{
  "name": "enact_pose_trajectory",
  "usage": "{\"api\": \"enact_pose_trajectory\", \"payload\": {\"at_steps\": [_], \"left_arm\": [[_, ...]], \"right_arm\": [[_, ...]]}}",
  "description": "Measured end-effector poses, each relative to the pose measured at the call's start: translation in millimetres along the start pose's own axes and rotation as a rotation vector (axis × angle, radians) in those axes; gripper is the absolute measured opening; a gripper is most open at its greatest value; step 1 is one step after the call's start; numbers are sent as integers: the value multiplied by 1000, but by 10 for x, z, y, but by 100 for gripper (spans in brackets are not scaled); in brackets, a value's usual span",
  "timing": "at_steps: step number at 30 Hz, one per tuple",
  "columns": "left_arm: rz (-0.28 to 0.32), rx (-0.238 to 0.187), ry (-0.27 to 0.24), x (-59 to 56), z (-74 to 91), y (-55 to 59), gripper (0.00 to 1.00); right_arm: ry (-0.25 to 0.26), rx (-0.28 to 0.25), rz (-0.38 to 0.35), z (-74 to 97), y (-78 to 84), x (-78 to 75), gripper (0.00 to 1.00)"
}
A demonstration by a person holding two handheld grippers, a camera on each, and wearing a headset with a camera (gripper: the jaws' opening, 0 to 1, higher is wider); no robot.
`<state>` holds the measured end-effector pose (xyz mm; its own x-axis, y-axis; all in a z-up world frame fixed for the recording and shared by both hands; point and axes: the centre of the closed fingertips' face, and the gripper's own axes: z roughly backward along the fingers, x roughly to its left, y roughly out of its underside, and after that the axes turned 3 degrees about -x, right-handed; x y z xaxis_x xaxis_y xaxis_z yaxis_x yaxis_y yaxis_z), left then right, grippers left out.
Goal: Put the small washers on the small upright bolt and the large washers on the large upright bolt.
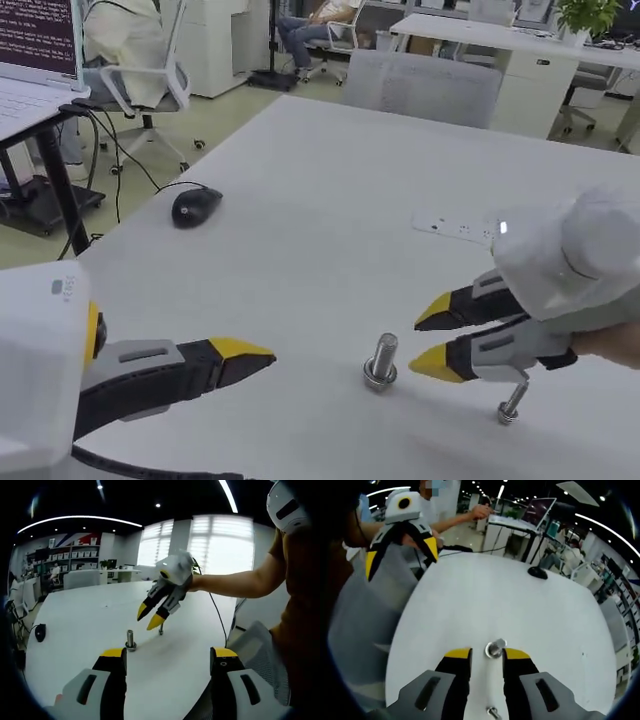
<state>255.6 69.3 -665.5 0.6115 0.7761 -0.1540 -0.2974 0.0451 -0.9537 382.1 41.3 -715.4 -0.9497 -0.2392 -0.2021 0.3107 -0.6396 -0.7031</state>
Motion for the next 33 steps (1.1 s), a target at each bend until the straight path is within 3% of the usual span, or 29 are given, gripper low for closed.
{"api": "enact_pose_trajectory", "payload": {"at_steps": [3,4,6,9,14,23,26,29,33], "left_arm": [[-3,-9,1,5,-4,-37,67],[-6,-9,3,3,-7,-44,67],[-11,-12,9,-7,-18,-65,67],[-13,-19,21,-16,-48,-89,68],[-21,-30,40,-46,-100,-136,68],[-31,-53,84,-110,-162,-245,68],[-38,-52,96,-128,-181,-268,68],[-43,-50,101,-140,-189,-280,68],[-45,-45,108,-157,-202,-279,68]], "right_arm": [[3,-95,-12,98,-126,62,25],[8,-103,-32,131,-127,76,25],[-4,-186,-18,199,-229,151,26],[-13,-277,-69,301,-321,254,28],[5,-343,-112,412,-290,342,32],[41,-416,-170,600,-145,619,40],[55,-461,-196,727,-117,713,42],[97,-478,-224,852,-34,725,43],[107,-495,-263,962,51,788,48]]}}
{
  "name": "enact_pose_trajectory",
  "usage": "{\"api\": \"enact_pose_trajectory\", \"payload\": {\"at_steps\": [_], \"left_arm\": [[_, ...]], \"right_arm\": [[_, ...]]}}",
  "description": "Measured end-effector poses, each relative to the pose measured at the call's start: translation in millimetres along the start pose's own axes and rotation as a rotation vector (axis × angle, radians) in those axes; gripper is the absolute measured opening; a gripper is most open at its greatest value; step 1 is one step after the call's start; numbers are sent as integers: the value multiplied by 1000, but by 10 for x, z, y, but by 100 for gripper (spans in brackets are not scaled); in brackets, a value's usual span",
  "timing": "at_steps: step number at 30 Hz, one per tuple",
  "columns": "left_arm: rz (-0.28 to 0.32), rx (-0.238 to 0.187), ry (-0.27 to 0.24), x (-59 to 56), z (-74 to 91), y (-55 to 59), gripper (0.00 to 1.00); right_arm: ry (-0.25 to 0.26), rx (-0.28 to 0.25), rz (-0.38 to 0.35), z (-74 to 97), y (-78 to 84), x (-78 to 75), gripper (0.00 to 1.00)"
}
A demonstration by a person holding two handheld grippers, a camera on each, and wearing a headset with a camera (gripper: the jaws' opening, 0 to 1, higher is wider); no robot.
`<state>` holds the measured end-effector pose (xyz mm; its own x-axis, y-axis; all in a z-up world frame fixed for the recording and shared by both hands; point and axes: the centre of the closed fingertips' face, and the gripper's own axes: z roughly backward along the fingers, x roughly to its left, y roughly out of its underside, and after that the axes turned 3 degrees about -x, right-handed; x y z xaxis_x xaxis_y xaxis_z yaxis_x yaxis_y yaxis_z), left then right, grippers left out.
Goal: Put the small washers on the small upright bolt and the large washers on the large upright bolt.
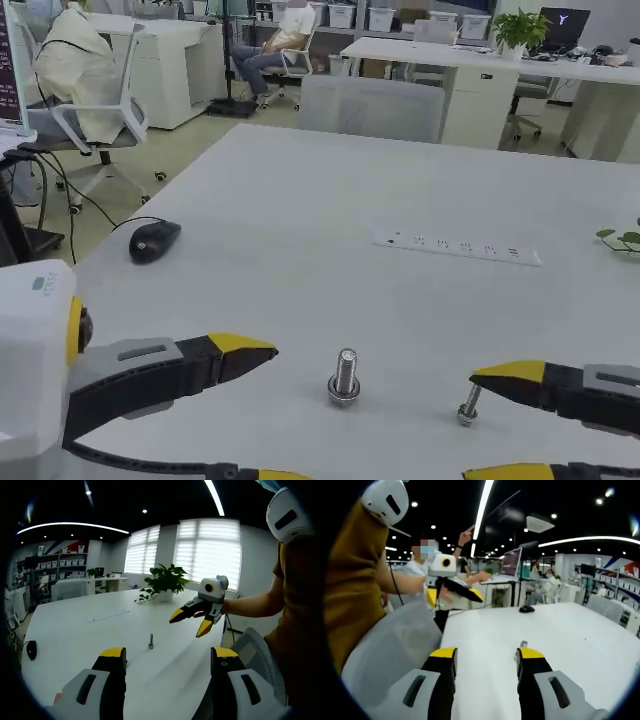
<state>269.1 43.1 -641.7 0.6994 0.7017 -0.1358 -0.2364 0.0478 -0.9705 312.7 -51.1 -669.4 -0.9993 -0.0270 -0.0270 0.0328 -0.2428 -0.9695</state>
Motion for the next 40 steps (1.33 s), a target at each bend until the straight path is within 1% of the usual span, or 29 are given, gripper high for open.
{"api": "enact_pose_trajectory", "payload": {"at_steps": [3,7,10,12,15,21,25,27,33,36,38,40], "left_arm": [[0,3,4,-12,-13,4,68],[-1,1,9,-26,-26,1,69],[3,-6,3,-14,-19,4,69],[3,-13,5,-19,-11,-1,70],[-4,-14,2,-19,-5,-4,69],[-7,-27,-9,-14,11,-23,69],[-2,-17,-12,-18,13,8,69],[-4,-15,-14,-14,14,15,69],[-8,-18,-22,3,27,-10,69],[-11,-21,-26,2,34,-23,69],[-11,-21,-28,1,35,-21,69],[-11,-23,-27,-4,34,-20,69]], "right_arm": [[14,15,-5,67,67,32,50],[40,13,-21,142,129,55,54],[66,12,-23,220,161,54,56],[72,12,-21,261,165,62,57],[96,1,-12,340,159,45,60],[124,3,-16,411,186,0,61],[121,15,-14,409,209,-3,62],[118,10,-18,400,202,-5,62],[108,14,-10,374,199,8,62],[110,27,-3,385,224,2,62],[111,18,-8,392,215,3,62],[110,26,-6,400,231,6,62]]}}
